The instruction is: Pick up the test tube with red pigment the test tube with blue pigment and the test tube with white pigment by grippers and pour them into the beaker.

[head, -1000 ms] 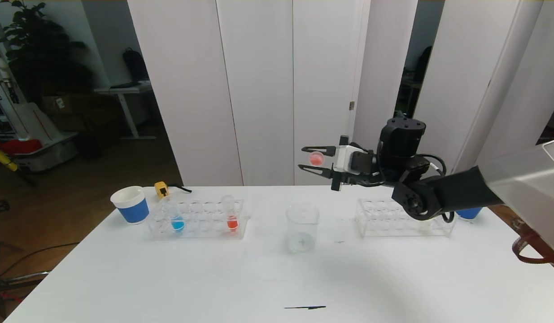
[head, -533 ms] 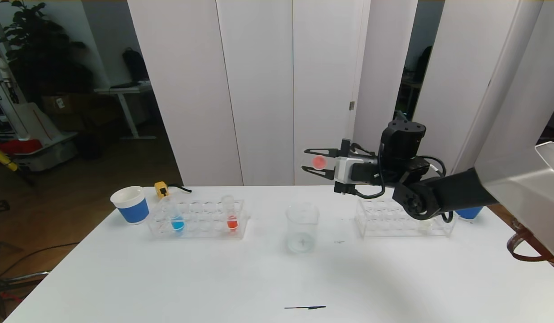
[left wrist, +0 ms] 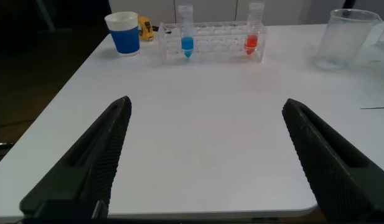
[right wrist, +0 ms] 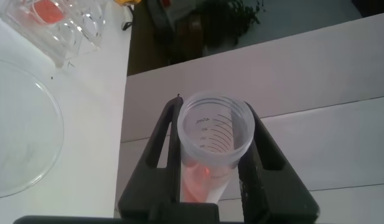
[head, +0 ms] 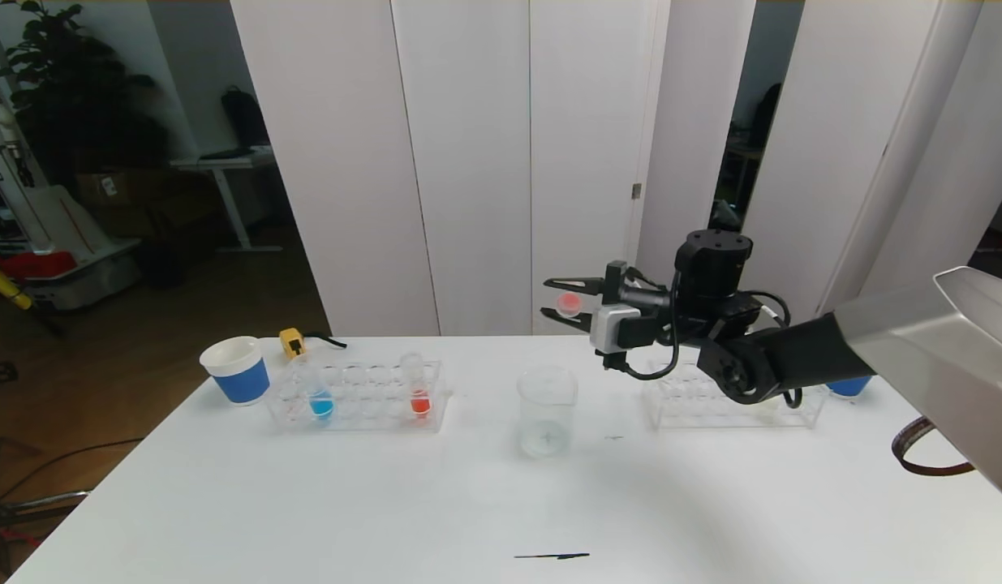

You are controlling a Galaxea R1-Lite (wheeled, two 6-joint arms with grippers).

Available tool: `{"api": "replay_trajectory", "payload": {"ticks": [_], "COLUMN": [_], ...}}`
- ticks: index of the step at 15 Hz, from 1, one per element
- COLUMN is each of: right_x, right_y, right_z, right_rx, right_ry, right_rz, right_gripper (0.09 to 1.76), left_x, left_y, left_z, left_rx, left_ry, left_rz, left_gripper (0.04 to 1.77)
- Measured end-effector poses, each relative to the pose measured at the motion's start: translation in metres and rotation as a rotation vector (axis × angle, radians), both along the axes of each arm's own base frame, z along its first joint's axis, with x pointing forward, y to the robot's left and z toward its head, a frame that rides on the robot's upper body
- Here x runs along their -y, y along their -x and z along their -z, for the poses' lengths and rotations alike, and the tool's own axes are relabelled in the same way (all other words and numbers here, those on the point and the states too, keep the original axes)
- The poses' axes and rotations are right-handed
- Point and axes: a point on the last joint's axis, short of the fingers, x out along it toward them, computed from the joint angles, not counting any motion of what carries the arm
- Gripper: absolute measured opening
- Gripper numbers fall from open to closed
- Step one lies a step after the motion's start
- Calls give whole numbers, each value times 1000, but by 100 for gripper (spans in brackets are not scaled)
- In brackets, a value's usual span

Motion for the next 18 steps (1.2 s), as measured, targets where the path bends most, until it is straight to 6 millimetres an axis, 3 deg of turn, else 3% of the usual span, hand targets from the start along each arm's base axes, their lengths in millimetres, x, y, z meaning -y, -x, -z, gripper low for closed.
{"api": "replay_trajectory", "payload": {"ticks": [18], "right_x": [-9], "right_y": [-2], "right_z": [9], "right_rx": [134], "right_ry": [69], "right_rz": [48], "right_gripper": [59], "left_x": [0], "left_y": [0], "left_z": [0], "left_rx": [0], "left_ry": [0], "left_rz": [0], "left_gripper": [173]}}
